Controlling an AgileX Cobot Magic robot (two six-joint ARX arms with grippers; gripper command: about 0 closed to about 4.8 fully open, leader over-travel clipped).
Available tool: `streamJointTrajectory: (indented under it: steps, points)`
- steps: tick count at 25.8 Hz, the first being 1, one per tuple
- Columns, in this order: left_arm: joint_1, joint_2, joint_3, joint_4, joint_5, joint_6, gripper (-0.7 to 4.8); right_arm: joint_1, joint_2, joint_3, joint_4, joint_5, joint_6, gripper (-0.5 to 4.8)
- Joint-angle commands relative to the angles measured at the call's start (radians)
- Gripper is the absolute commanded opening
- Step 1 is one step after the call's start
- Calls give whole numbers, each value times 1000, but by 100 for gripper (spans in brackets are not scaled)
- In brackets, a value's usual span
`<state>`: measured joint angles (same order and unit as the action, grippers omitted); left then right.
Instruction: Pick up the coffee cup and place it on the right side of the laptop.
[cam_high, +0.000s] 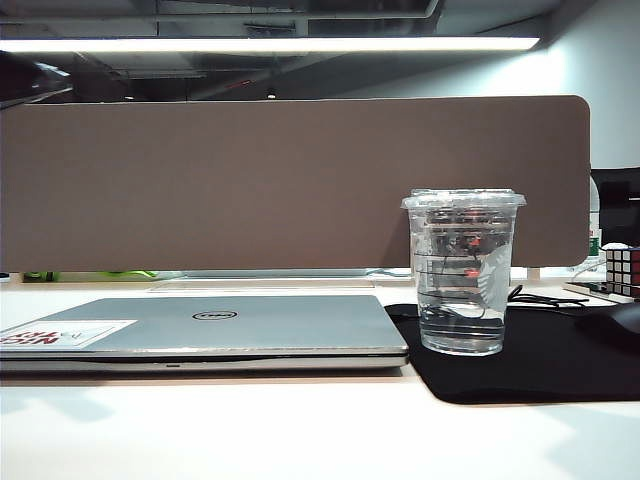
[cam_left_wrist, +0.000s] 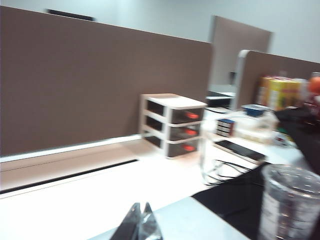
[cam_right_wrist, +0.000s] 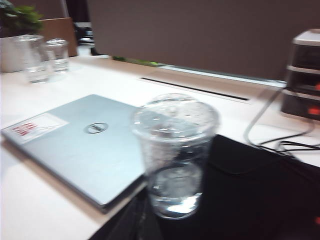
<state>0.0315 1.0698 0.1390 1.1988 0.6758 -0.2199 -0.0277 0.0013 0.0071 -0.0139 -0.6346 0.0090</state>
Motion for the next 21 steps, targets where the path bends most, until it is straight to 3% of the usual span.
streamJointTrajectory:
  steps: [1,6,10,12,18,21]
  points:
    - [1,-109,-53,-77,-132,56,-5,0,-2,-6,18,162,-11,-1]
    - [1,-269,-68,-315,-153,101,-5,0,-2,-6,17,364,-48,-1]
    - [0,-402,-68,-475,-295,154,-5,0,-2,-6,18,584,-63,-1]
    - [0,-488,-68,-572,-352,191,-5,0,-2,-6,18,646,-63,-1]
    - [-16,-761,-71,-880,-544,213,-5,0,-2,-6,18,648,-63,-1]
    - [-18,-868,-109,-923,-582,212,-5,0,-2,-6,18,647,-63,-1]
